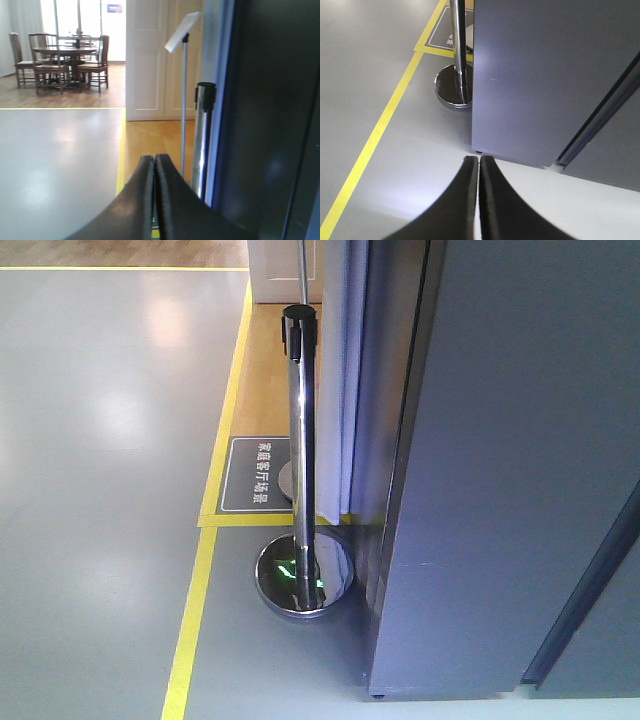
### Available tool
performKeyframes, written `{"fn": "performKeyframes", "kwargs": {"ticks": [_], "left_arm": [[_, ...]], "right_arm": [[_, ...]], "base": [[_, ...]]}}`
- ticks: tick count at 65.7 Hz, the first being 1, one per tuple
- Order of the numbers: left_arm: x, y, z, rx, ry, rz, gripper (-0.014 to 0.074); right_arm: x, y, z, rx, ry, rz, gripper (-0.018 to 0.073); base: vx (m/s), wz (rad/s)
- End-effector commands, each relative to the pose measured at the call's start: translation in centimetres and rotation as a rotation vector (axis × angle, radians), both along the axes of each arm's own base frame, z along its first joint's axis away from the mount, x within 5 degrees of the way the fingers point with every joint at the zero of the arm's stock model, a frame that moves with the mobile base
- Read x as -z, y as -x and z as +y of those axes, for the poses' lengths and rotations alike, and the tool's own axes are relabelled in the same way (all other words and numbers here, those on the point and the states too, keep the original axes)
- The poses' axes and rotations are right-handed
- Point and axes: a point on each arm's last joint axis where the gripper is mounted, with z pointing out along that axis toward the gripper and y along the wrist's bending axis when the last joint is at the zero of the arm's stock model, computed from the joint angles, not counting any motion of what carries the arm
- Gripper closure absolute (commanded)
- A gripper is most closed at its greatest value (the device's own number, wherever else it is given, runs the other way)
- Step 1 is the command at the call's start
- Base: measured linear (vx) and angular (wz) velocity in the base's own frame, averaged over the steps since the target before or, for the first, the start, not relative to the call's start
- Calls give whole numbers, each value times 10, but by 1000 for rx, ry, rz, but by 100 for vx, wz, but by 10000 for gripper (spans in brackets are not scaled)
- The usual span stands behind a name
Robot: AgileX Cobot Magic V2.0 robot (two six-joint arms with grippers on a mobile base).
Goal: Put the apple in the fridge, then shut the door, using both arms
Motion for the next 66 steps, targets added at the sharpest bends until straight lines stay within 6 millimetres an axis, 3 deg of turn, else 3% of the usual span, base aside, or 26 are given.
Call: {"fn": "performKeyframes", "kwargs": {"ticks": [1, 51, 66], "left_arm": [[3, 1, 0, 6, 16, -60, 602], [2, 0, 0, 6, 16, -59, 602], [2, 0, 0, 6, 16, -59, 602]], "right_arm": [[-10, -4, 1, -4, -6, -66, 561], [-10, -4, 1, -4, -6, -66, 561], [19, -9, -4, 78, -4, -373, 561]], "base": [[0, 0], [0, 0], [0, 0]]}}
